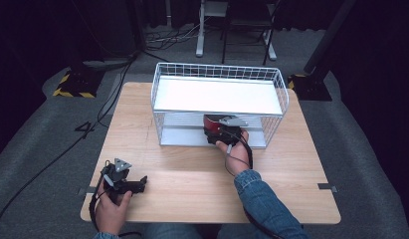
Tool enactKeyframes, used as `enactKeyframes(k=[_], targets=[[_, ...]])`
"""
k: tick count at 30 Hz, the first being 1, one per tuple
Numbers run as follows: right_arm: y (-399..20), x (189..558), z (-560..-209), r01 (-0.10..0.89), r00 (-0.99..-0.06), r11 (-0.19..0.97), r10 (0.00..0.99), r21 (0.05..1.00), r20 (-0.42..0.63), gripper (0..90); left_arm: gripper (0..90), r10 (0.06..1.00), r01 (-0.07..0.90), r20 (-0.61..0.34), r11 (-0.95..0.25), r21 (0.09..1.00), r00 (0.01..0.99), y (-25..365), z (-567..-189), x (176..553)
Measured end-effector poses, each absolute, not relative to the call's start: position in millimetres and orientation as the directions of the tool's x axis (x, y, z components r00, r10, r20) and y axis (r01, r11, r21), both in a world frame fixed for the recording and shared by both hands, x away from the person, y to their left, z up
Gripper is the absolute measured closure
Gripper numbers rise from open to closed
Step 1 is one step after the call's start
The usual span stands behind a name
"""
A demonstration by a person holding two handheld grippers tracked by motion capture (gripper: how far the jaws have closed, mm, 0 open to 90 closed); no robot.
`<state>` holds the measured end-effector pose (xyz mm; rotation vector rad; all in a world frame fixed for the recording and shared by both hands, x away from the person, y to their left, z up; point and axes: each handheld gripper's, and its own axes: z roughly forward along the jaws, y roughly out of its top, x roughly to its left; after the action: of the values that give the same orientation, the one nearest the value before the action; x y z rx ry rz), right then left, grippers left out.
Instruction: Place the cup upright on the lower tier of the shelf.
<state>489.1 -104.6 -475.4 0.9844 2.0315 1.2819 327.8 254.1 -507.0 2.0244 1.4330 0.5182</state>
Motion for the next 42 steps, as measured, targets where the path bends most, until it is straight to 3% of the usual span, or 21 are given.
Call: enactKeyframes(k=[16,42], targets=[[-101,504,-486,0.373,-0.568,0.256,0.823,0.892,0.001,16.4,0.1,0.94,0.707,-0.028,-0.237,0.666,0.341,254,-507,328],[-107,495,-487,0.339,-0.585,0.299,0.809,0.892,-0.049,15.6,0.1,0.941,0.707,-0.029,-0.233,0.668,0.338,254,-507,328]])
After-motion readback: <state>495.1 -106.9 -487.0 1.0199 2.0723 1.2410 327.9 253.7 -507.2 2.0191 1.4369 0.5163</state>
